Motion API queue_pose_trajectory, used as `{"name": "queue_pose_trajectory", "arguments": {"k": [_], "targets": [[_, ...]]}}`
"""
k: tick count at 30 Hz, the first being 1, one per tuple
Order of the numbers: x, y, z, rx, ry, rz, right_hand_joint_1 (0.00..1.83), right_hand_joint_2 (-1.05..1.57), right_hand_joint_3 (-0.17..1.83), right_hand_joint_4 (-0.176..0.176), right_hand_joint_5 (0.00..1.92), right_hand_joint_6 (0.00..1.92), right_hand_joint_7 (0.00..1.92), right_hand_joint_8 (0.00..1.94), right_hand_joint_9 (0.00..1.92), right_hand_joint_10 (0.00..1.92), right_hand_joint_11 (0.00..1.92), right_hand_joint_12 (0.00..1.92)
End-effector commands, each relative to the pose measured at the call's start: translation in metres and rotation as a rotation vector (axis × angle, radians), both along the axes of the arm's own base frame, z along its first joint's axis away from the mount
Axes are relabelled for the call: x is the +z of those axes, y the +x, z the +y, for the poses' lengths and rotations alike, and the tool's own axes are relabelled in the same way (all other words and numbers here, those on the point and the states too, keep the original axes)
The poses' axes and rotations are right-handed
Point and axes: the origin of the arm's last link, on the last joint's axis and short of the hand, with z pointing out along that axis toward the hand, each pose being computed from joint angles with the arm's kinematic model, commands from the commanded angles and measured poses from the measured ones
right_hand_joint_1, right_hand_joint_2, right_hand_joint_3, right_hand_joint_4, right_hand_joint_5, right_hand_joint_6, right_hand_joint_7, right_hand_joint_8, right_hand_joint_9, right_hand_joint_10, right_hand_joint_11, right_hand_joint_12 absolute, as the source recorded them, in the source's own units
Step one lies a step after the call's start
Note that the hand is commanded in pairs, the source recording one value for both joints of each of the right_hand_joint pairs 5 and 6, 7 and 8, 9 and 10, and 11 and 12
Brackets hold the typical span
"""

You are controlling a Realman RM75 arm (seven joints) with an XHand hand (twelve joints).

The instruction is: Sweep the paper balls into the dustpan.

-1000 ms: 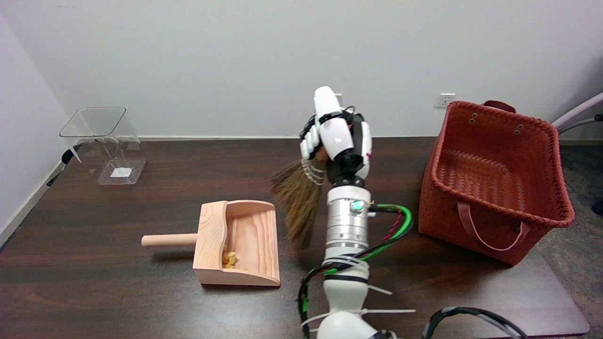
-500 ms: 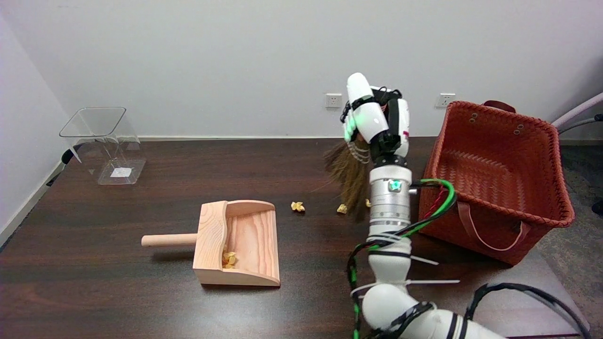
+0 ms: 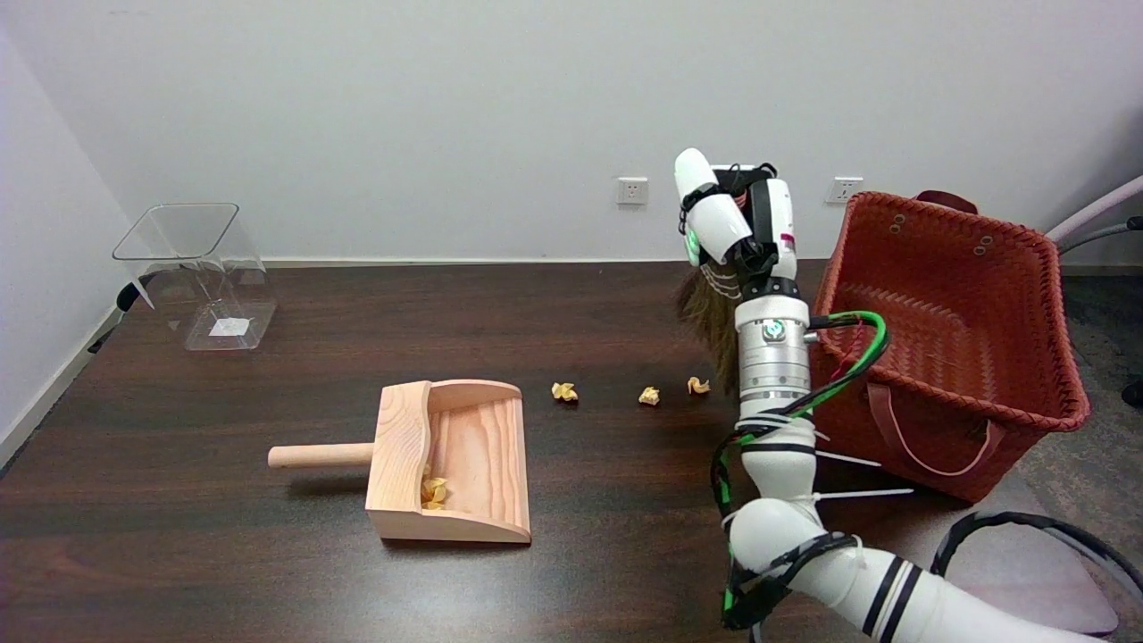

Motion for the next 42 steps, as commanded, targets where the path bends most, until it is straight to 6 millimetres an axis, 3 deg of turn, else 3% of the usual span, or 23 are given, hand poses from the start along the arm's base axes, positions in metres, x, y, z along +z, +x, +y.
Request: {"name": "queue_pose_trajectory", "arguments": {"k": [1, 7, 16, 18, 19, 25, 36, 42], "targets": [[0.041, -0.039, -0.02, -0.166, -0.063, 0.154, 0.83, 1.57, 0.47, 0.0, 1.92, 1.92, 1.92, 1.92, 1.92, 1.92, 1.92, 1.92], [0.043, -0.058, -0.019, -0.229, -0.077, 0.172, 0.82, 1.57, 0.49, 0.0, 1.92, 1.92, 1.92, 1.92, 1.92, 1.92, 1.92, 1.92], [0.0, -0.072, -0.029, -0.253, -0.009, 0.13, 0.82, 1.57, 0.51, 0.0, 1.92, 1.92, 1.92, 1.92, 1.92, 1.92, 1.92, 1.92], [-0.054, -0.049, -0.025, -0.139, 0.116, 0.029, 0.81, 1.57, 0.52, 0.0, 1.92, 1.92, 1.92, 1.92, 1.92, 1.92, 1.92, 1.92], [-0.016, -0.076, -0.031, -0.26, 0.018, 0.107, 0.81, 1.57, 0.52, 0.0, 1.92, 1.92, 1.92, 1.92, 1.92, 1.92, 1.92, 1.92], [-0.04, -0.076, -0.032, -0.245, 0.063, 0.06, 0.81, 1.57, 0.53, 0.0, 1.92, 1.92, 1.92, 1.92, 1.92, 1.92, 1.92, 1.92], [-0.083, -0.052, -0.028, -0.173, 0.152, -0.05, 0.82, 1.57, 0.43, 0.0, 1.92, 1.92, 1.92, 1.92, 1.92, 1.92, 1.92, 1.92], [-0.105, -0.055, -0.021, -0.163, 0.227, -0.145, 0.82, 1.57, 0.39, 0.0, 1.92, 1.92, 1.92, 1.92, 1.92, 1.92, 1.92, 1.92]]}}
